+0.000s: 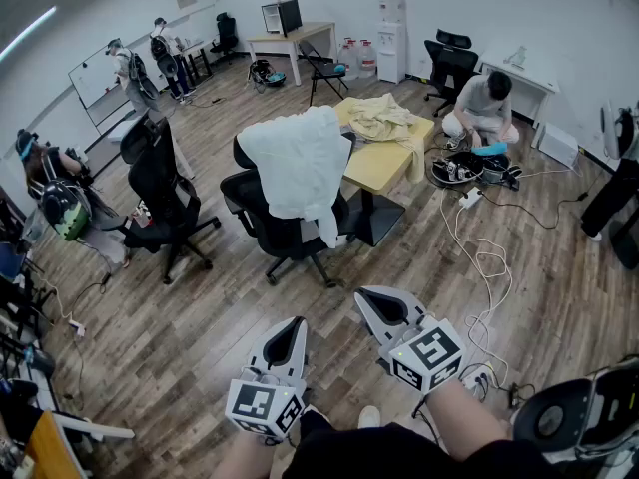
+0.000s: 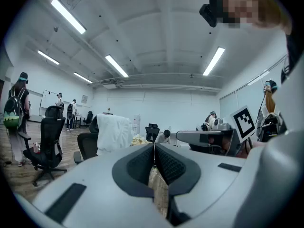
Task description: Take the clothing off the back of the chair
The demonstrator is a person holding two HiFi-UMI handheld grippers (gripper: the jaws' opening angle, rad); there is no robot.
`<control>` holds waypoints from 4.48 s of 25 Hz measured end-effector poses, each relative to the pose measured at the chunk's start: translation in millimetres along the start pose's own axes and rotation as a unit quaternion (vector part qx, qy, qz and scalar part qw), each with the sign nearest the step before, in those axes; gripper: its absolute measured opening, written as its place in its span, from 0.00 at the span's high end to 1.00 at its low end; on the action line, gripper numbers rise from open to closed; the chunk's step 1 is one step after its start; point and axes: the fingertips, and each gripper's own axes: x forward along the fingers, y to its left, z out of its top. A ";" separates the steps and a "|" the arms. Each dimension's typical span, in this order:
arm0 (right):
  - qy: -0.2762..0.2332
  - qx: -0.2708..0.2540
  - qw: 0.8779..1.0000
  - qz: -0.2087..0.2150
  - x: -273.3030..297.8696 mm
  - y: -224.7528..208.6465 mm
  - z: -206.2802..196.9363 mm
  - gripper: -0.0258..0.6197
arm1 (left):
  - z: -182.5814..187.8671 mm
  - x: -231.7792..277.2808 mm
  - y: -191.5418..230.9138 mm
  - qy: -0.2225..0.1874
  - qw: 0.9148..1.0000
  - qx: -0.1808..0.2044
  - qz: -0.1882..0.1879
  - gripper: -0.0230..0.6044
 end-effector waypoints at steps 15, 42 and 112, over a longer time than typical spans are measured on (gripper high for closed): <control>0.000 0.001 1.000 0.015 -1.0 8.5 -0.1 0.94 | -1.9 -3.8 0.2 -0.003 1.000 -0.010 0.003 0.93; 0.014 0.010 1.000 0.005 63.2 18.5 -0.5 0.94 | 1.3 2.3 66.4 0.007 1.000 -0.012 -0.010 0.93; -0.018 0.016 0.995 -0.094 306.0 -100.4 62.8 0.81 | 50.3 160.7 262.5 -0.005 0.994 -0.003 -0.109 0.93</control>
